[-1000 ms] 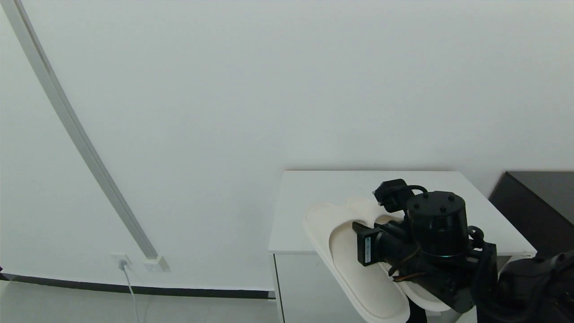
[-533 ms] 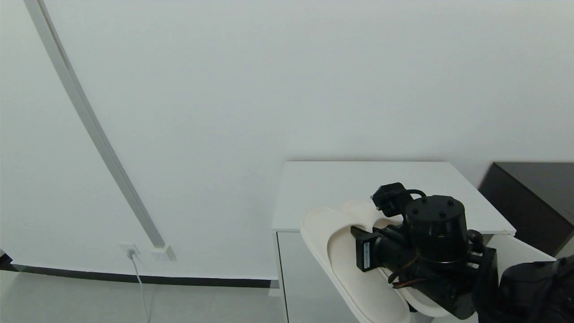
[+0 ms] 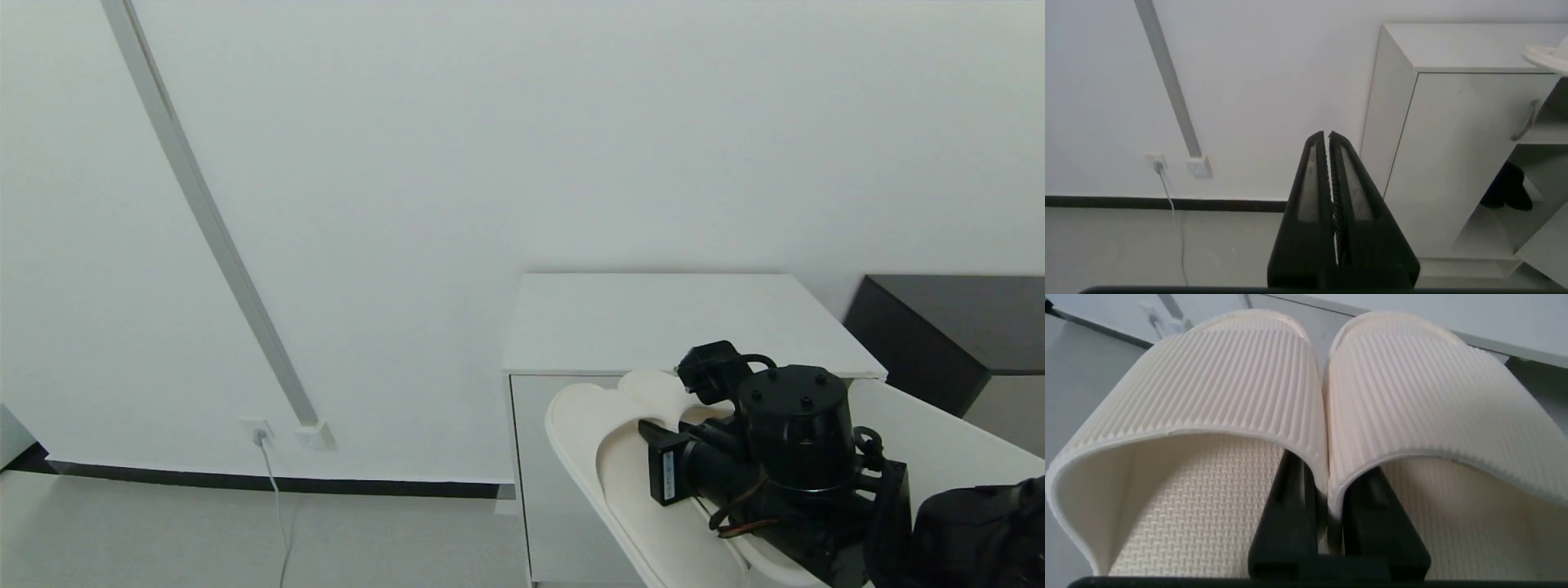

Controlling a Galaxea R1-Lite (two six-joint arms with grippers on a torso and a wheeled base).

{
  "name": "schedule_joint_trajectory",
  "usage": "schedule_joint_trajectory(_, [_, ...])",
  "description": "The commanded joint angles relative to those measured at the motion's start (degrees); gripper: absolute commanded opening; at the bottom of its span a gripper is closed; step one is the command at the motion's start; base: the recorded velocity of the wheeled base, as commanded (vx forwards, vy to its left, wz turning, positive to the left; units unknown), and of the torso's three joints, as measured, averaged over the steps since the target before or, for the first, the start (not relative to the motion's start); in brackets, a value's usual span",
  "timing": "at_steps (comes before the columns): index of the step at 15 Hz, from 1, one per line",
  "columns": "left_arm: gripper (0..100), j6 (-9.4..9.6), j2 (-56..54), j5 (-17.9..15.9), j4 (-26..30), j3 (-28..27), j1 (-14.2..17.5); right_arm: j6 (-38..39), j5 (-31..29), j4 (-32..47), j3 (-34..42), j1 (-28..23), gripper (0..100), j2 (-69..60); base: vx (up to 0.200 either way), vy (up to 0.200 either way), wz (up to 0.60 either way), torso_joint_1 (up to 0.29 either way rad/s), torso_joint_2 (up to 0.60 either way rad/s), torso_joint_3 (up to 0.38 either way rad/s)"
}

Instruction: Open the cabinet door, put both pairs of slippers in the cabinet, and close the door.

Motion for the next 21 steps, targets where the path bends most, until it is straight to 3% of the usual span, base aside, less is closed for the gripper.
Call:
schedule_joint_trajectory(1, [0,-0.01,0.1,0.0,0.0,0.0,0.0,0.0,-0.1,-0.4,0.3,0.0,0,0.3,0.0,0.0,0.0,0.0,0.0,0.0])
schedule_joint_trajectory(12, [0,-0.01,0.1,0.0,0.0,0.0,0.0,0.0,-0.1,-0.7,0.7,0.1,0,1.1,0.0,0.0,0.0,0.0,0.0,0.0])
schedule_joint_trajectory(21, [0,-0.1,0.1,0.1,0.0,0.0,0.0,-0.5,-0.3,-4.1,2.9,0.1,0,1.2,0.0,-0.2,0.0,0.008,0.0,0.001])
